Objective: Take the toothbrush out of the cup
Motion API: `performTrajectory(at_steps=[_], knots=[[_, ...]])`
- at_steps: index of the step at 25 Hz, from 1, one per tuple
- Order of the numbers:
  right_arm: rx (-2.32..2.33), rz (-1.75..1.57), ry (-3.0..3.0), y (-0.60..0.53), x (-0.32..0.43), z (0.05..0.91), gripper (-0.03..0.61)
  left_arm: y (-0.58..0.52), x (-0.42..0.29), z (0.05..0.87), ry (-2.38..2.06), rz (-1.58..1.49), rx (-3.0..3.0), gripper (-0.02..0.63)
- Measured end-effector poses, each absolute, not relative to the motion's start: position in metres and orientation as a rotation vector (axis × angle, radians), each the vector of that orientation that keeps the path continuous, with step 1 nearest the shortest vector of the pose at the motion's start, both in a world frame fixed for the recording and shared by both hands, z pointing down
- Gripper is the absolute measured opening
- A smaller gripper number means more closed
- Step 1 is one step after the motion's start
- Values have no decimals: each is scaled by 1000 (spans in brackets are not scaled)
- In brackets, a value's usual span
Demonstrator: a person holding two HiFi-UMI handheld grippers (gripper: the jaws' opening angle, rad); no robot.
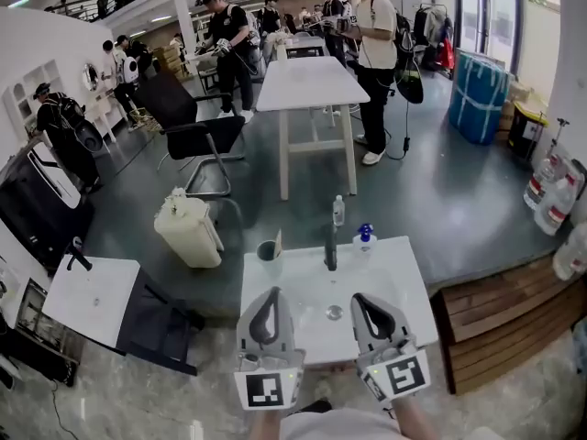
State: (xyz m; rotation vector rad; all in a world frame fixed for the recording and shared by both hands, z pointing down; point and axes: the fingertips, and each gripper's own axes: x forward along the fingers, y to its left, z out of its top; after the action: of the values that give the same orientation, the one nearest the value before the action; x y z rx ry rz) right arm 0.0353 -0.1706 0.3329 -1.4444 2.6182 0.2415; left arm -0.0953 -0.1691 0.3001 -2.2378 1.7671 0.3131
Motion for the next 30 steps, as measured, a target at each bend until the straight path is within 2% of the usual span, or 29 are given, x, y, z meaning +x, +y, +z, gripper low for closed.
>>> performTrajectory(at_steps=[9, 16, 30], knots=[[-1538, 224, 2612, -261, 4, 335, 12, -252, -143, 301, 1827, 365, -2241, 15], [-1475, 264, 2644, -296, -17, 341, 12, -270, -166, 331, 1953, 267, -2192, 17], [-1439, 186, 2695, -312, -15, 357, 12, -285, -173, 327, 1990, 250, -2132, 15]])
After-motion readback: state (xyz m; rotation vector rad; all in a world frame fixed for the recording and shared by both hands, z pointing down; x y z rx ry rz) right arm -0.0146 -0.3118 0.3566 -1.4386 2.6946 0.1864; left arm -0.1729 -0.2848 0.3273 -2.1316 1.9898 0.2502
